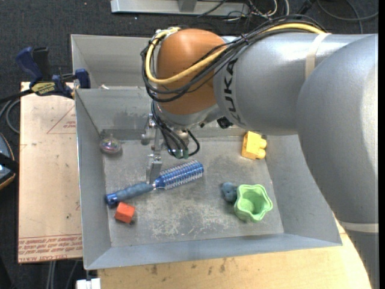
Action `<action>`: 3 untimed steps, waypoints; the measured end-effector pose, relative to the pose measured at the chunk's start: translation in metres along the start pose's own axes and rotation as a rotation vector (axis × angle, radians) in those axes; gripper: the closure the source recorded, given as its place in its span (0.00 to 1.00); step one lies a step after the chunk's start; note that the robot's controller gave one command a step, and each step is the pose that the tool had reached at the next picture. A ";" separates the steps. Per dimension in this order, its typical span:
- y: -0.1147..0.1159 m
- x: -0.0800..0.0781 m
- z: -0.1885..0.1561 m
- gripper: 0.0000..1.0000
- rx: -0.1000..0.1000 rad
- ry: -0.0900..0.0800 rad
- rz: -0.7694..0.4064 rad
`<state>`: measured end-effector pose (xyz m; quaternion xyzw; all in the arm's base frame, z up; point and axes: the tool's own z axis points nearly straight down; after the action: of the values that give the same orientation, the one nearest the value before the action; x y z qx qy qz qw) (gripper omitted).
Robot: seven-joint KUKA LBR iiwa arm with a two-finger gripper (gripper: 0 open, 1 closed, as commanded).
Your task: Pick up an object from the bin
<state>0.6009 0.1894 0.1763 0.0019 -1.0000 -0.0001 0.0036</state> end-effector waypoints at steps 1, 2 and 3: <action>-0.061 0.020 0.101 0.00 -0.006 -0.017 -0.240; -0.070 0.020 0.075 0.00 -0.001 -0.012 -0.164; -0.085 0.022 0.077 0.00 0.000 -0.007 -0.150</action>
Offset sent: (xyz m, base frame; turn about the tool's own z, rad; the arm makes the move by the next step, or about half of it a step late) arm -0.0238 -0.0637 -0.1063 -0.2437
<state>0.5785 0.1044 0.0996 0.0766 -0.9971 -0.0003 -0.0001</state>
